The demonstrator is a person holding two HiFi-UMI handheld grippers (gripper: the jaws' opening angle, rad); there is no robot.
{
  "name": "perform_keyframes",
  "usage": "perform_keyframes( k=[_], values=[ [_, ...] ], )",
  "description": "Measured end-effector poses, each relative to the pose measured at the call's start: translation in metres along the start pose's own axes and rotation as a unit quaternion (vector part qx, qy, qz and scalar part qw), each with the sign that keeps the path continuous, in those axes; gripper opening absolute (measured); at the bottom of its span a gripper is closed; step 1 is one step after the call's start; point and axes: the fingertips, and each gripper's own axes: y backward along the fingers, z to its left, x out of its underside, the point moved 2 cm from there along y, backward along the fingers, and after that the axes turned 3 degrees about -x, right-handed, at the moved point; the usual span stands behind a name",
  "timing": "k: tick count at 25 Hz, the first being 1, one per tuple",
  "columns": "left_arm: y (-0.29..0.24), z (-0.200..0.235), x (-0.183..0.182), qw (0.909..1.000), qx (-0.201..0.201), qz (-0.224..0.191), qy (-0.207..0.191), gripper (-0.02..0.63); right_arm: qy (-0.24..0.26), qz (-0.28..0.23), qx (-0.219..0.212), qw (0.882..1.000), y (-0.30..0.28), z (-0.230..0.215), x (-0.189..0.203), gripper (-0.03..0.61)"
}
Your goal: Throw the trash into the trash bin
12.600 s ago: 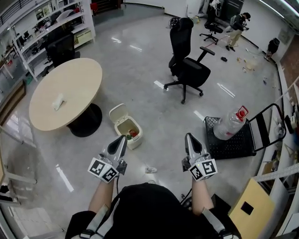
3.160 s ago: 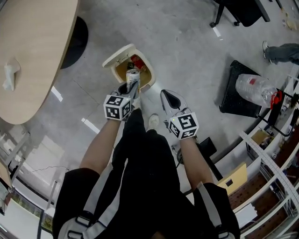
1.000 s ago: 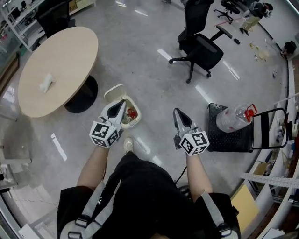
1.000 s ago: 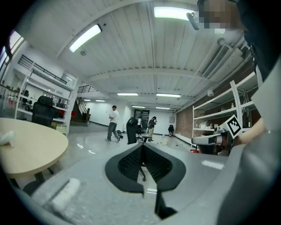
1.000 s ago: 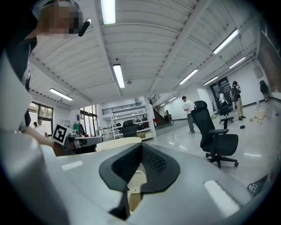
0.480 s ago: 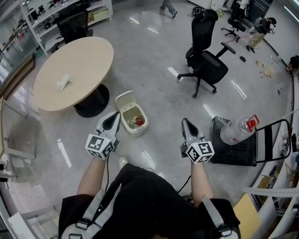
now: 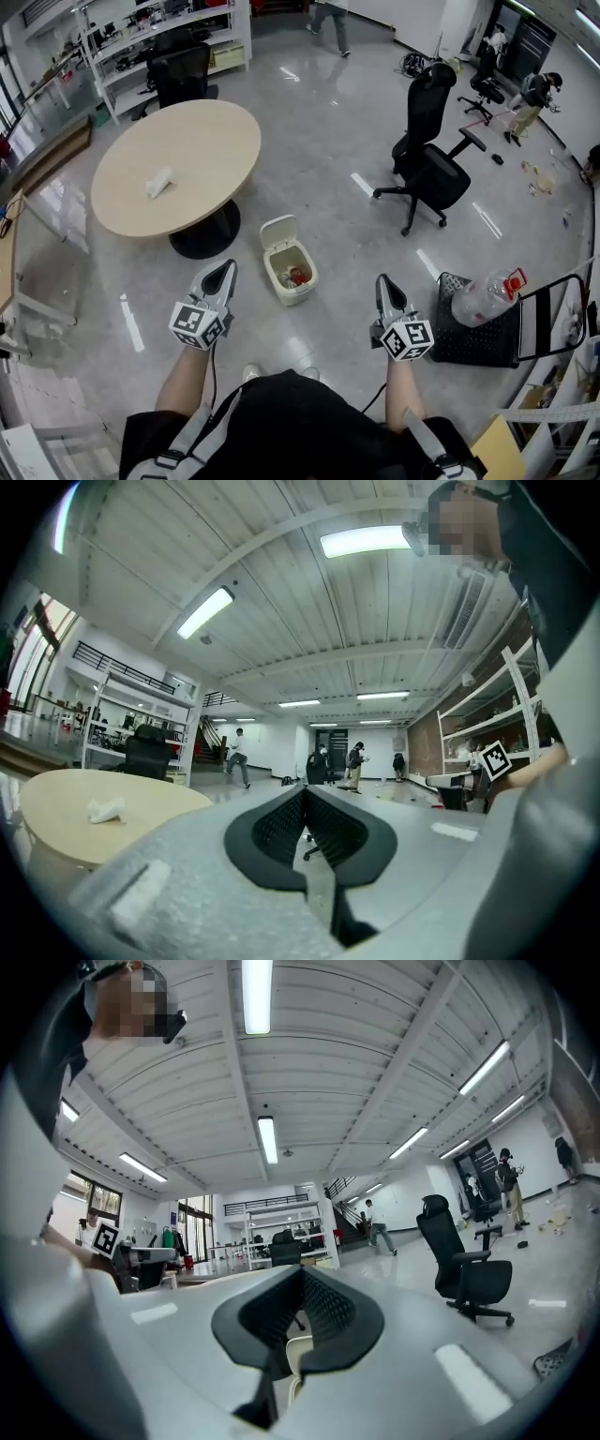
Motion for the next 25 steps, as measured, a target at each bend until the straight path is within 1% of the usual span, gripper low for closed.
perform_keyframes(
  k=[5,10,13,18,25],
  values=[
    [0.032,0.03,0.0,0.9998,-0.015,-0.007,0.009,0.003,0.0,-0.004,-0.006,1.0,-0.017,0.033,0.006,0.005],
    [0.045,0.048,-0.005,0.9996,-0.021,-0.017,0.011,0.003,0.007,-0.007,-0.012,1.0,-0.031,0.056,0.003,0.005],
    [0.044,0.05,-0.009,0.9994,-0.015,-0.025,0.017,0.003,0.008,-0.01,-0.016,1.0,-0.037,0.066,0.002,0.005],
    [0.036,0.05,-0.013,0.9993,-0.003,-0.034,0.011,0.003,0.017,-0.016,-0.029,0.999,-0.053,0.081,-0.003,0.005],
    [0.031,0.054,-0.014,0.9992,-0.004,-0.039,0.011,0.003,0.021,-0.014,-0.036,0.999,-0.063,0.084,-0.006,0.005]
  ],
)
